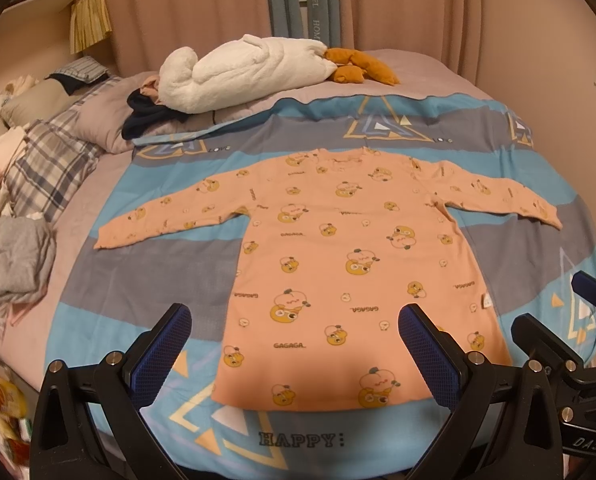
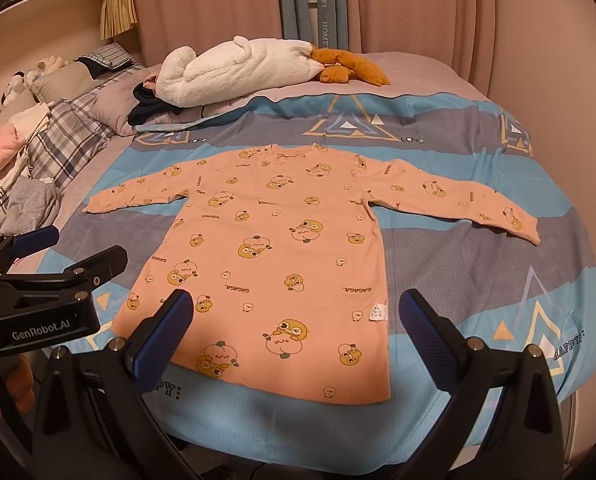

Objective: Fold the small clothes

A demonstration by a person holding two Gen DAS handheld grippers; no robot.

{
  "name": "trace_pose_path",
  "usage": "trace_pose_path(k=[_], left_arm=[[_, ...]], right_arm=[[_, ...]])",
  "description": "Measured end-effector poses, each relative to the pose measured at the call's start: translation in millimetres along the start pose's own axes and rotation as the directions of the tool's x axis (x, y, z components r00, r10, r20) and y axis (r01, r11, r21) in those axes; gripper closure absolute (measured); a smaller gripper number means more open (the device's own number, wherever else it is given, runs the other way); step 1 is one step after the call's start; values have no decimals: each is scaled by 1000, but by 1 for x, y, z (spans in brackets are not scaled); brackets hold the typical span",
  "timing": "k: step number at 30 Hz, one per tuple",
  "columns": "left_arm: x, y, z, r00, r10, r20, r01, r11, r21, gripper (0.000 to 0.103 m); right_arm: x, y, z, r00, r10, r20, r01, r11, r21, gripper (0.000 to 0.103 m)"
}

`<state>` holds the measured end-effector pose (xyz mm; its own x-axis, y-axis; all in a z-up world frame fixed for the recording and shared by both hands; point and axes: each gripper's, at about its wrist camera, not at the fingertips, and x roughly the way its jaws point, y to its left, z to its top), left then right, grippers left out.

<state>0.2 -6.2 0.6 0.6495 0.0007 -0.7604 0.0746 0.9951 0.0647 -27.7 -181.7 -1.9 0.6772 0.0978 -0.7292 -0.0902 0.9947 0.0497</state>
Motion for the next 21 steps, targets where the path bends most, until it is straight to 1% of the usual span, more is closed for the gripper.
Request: trace_pose_path(k=[8,10,12,14,16,17,18,20,21], left_arm=[[0,-3,0,1000,-1,0,1,1000,0,1],[2,-3,2,1000,-16,-1,16,1000,-4,1],[12,-4,-2,999,-49,-13,49,998,-26,1],[24,-1,-3,997,-76,-33,74,996,-59,1],[41,4,-6,991,-117,-68,111,990,-89,1],[48,6,-8,986,-145,-86,136,985,-105,1],[57,8,-10,976,-188,-106,174,976,-127,1],[73,13,-12,948,-285,-140,256,947,-193,1],[81,16,-14,931,-334,-147,296,927,-231,1]], right_arm=[[1,-2,-3,1000,-1,-1,1,1000,10,0],[2,-6,-3,1000,-2,0,2,1000,19,0],[4,-10,-3,1000,5,2,-5,999,40,0],[9,-20,-4,998,55,2,-55,995,85,0],[17,-31,-6,992,130,2,-129,981,143,0],[24,-38,-9,984,179,3,-176,967,183,0],[31,-47,-14,975,222,-1,-216,949,231,0],[47,-68,-23,960,279,0,-263,907,330,0],[53,-78,-27,957,290,7,-271,886,376,0]])
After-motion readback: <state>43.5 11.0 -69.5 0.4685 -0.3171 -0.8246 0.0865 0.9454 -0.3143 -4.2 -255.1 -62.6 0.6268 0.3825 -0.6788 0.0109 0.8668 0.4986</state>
